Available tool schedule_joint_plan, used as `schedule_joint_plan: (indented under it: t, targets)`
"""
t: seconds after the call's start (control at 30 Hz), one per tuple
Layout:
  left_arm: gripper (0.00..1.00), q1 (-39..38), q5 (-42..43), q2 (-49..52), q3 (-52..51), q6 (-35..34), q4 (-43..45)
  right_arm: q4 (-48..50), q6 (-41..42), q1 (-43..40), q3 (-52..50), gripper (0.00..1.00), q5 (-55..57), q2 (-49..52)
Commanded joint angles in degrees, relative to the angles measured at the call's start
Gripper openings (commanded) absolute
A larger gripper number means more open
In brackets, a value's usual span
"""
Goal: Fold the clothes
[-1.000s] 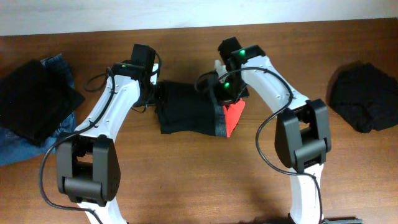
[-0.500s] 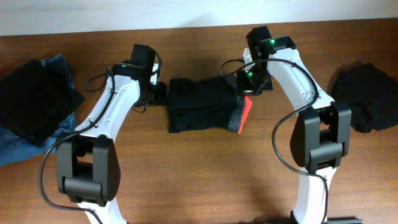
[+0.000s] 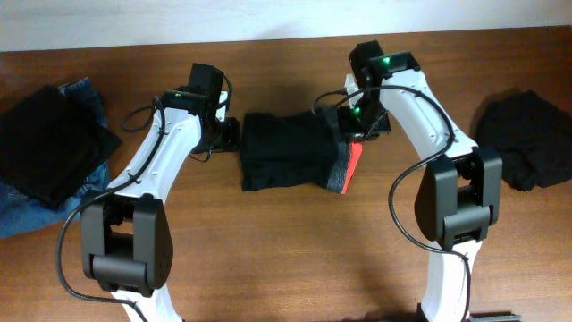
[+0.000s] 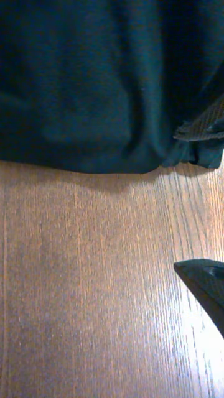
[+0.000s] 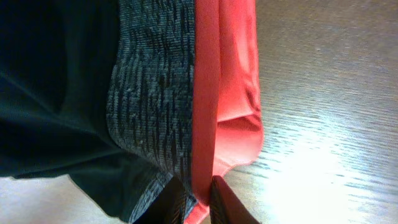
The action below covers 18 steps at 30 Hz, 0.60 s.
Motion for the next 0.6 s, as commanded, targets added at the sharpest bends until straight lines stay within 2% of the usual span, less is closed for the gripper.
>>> schedule_joint_plan:
  t: [0.0,0.07,0.17,0.23,0.4,0.57]
  targets:
    - [0.6,0.0,-0.5,-1.0,0.7,-0.1,0.0,-0.9,-1.3,-1.2,6.4,0.18,1.1,-2.4]
    - [0.56,0.0,-0.1,-1.0,0.7,0.0,0.0,-1.7,-1.3,-1.3,8.8,0.19,1.1,-2.4]
    - [0.56,0.0,1.5,-1.0,0.7,0.0,0.0,-2.2,-1.4,-0.9,9.4,0.19,1.1,-2.4]
    - [0.56,0.0,2.6,-1.0,0.7,0.0,0.0,-3.2,-1.9,-0.4,9.4,0.24,1.1,-2.2]
    - [0.56,0.0,3.2,-1.0,0.7,-0.1,0.0,-2.9,-2.1,0.7,9.4,0.25,0.9,-2.1]
    - [0.52,-1.0,10.1,-1.0,0.7,0.0,0.9,-1.7,-8.2,2.8,9.2,0.28,-3.0,-1.4]
